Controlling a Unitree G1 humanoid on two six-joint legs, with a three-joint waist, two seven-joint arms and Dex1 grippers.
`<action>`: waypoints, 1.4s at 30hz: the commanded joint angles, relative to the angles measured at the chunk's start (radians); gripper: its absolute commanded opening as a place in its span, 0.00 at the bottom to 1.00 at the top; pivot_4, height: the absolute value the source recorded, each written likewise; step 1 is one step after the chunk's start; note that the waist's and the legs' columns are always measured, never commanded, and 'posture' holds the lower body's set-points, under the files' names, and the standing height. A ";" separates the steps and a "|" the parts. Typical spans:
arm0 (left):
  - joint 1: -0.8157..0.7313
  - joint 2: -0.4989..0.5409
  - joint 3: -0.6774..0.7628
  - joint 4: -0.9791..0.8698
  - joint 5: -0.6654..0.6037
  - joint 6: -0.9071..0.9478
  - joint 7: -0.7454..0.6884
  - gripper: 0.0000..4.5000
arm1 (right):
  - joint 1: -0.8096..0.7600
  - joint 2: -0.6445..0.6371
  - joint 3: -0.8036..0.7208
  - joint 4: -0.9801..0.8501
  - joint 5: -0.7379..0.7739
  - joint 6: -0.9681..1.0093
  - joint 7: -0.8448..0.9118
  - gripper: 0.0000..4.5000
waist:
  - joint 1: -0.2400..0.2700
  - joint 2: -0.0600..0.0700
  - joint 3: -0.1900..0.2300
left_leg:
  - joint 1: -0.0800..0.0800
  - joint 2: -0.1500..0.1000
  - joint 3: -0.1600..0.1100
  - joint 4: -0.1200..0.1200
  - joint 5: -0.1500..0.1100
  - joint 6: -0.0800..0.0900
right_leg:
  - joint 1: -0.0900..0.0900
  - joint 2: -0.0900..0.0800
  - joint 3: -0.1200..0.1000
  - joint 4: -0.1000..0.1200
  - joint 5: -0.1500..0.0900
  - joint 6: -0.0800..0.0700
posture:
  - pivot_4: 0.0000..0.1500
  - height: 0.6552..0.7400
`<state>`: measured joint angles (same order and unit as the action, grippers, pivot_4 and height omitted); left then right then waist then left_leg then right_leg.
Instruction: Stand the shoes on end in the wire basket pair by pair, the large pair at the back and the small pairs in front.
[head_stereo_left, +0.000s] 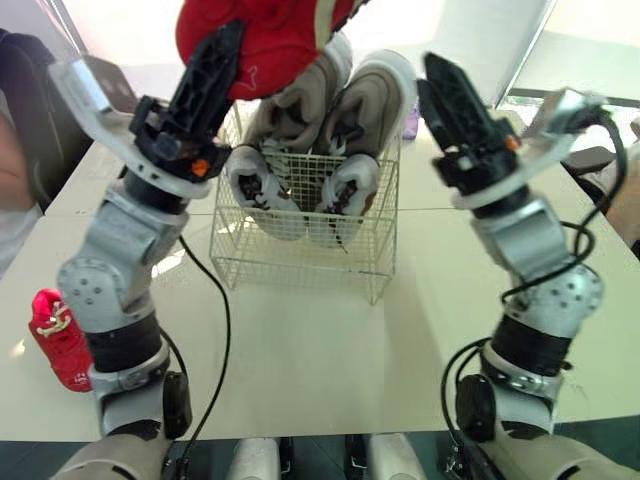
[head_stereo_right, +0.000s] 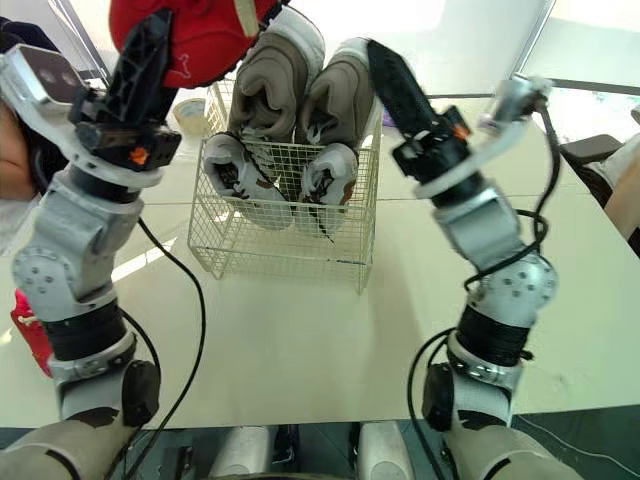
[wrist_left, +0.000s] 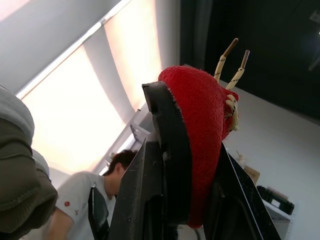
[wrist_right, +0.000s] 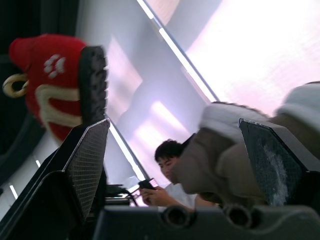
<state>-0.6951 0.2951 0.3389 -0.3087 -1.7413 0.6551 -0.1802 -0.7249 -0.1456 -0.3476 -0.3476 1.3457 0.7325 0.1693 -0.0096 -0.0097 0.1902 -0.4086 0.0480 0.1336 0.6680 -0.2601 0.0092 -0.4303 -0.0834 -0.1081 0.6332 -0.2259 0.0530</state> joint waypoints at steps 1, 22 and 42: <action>-0.031 -0.026 -0.023 -0.008 0.054 -0.041 -0.047 0.06 | -0.061 0.045 0.056 -0.027 -0.013 -0.070 -0.020 1.00 | 0.000 0.000 0.000 | 0.000 0.000 0.000 0.000 0.000 0.000 | 0.000 0.000 0.000 0.000 0.000 0.000 | 1.00 1.00; 0.062 -0.029 -0.084 -0.003 0.121 -0.020 -0.089 0.06 | -0.154 0.038 0.130 0.000 -0.073 -0.195 0.041 0.38 | -0.003 0.000 0.000 | -0.001 0.001 0.000 0.000 -0.001 0.003 | 0.000 0.000 0.000 -0.002 0.000 0.000 | 1.00 1.00; 0.292 0.871 0.011 -0.269 0.417 0.321 -0.498 0.68 | -0.151 -0.678 0.169 0.247 -0.301 -0.016 0.828 0.11 | -0.006 0.000 0.001 | -0.003 0.001 0.002 -0.004 -0.006 0.009 | -0.005 -0.001 0.000 -0.005 -0.001 0.000 | 1.00 1.00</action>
<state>-0.4285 1.1411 0.3314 -0.5238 -1.3586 0.9676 -0.6259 -0.8803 -0.8131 -0.1930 -0.0832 1.0808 0.7345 0.9407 -0.0160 -0.0095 0.1914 -0.4116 0.0495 0.1359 0.6636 -0.2664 0.0184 -0.4353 -0.0843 -0.1082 0.6284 -0.2267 0.0528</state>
